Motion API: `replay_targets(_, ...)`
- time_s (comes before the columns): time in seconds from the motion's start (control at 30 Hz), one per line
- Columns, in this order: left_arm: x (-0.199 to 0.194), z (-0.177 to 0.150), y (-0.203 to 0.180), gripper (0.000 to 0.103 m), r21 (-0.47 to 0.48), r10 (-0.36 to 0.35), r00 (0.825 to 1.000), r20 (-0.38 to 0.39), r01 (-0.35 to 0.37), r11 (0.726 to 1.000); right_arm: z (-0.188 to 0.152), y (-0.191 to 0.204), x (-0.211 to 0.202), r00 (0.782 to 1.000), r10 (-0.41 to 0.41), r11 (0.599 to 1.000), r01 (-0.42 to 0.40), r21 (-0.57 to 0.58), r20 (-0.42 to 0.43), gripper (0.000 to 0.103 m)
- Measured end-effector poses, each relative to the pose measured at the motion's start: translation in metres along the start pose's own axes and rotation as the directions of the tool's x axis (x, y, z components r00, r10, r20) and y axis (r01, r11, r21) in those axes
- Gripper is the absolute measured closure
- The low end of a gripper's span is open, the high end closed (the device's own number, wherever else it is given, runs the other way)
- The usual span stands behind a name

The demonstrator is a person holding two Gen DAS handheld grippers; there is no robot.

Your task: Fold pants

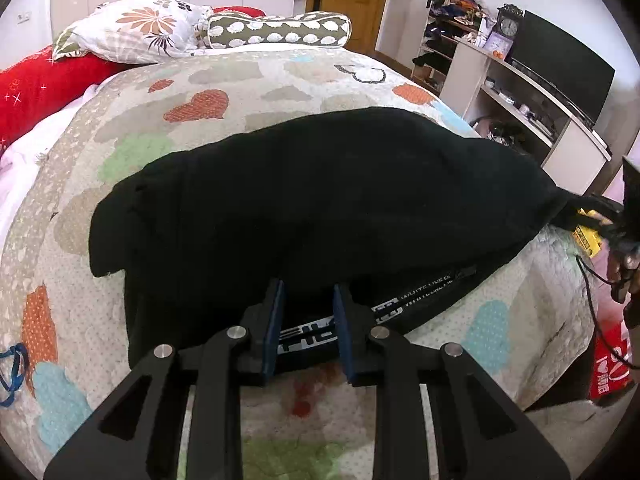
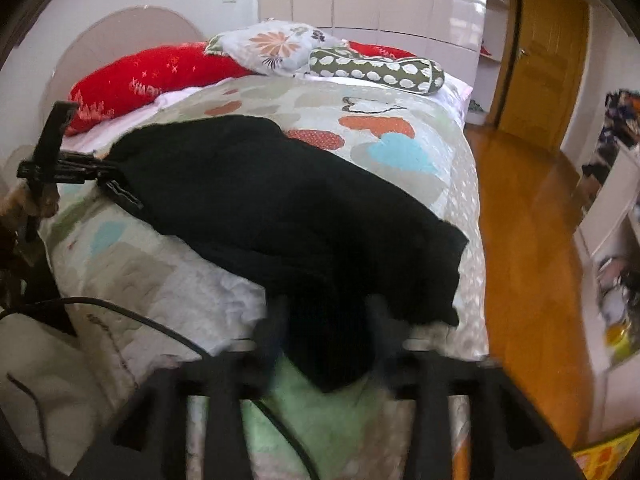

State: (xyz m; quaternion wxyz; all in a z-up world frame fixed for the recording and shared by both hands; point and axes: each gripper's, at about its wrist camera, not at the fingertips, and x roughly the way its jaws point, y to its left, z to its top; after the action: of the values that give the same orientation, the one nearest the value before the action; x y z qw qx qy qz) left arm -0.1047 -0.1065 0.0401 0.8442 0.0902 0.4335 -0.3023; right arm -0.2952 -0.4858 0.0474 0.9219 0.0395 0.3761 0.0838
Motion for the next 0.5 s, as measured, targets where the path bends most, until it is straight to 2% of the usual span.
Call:
replay_targets(0.1,-0.001,-0.003,-0.006,0.081,0.016,0.019,1.0,0.002,-0.019,1.0,0.009,-0.02,-0.022,0.992,0.089,0.985,-0.102,0.139,0.093,0.042)
replay_targets(0.17,-0.005,-0.005,-0.011,0.081,0.029,0.027,1.0,0.006,-0.027,0.999,0.02,-0.04,-0.023,0.992,0.058,0.969,-0.082,0.231,0.109,0.042)
replay_targets(0.3,-0.023,-0.002,-0.021,0.08,0.055,0.024,0.999,0.037,-0.026,0.998,0.028,-0.069,-0.003,0.999,0.019,0.931,-0.035,0.363,0.048,0.042)
replay_targets(0.37,-0.032,0.002,-0.026,0.07,0.065,0.028,0.998,0.058,-0.032,0.997,0.027,-0.076,0.009,1.0,-0.003,0.925,0.005,0.379,-0.005,0.046)
replay_targets(0.43,-0.036,0.008,-0.028,0.039,0.065,0.031,0.996,0.084,-0.036,0.997,0.027,-0.079,0.02,0.999,-0.02,0.93,0.029,0.367,-0.027,0.054)
replay_targets(0.5,-0.038,0.015,-0.03,0.032,0.057,0.033,0.992,0.121,-0.04,0.998,0.029,-0.08,0.034,0.998,-0.031,0.935,0.048,0.352,-0.052,0.057)
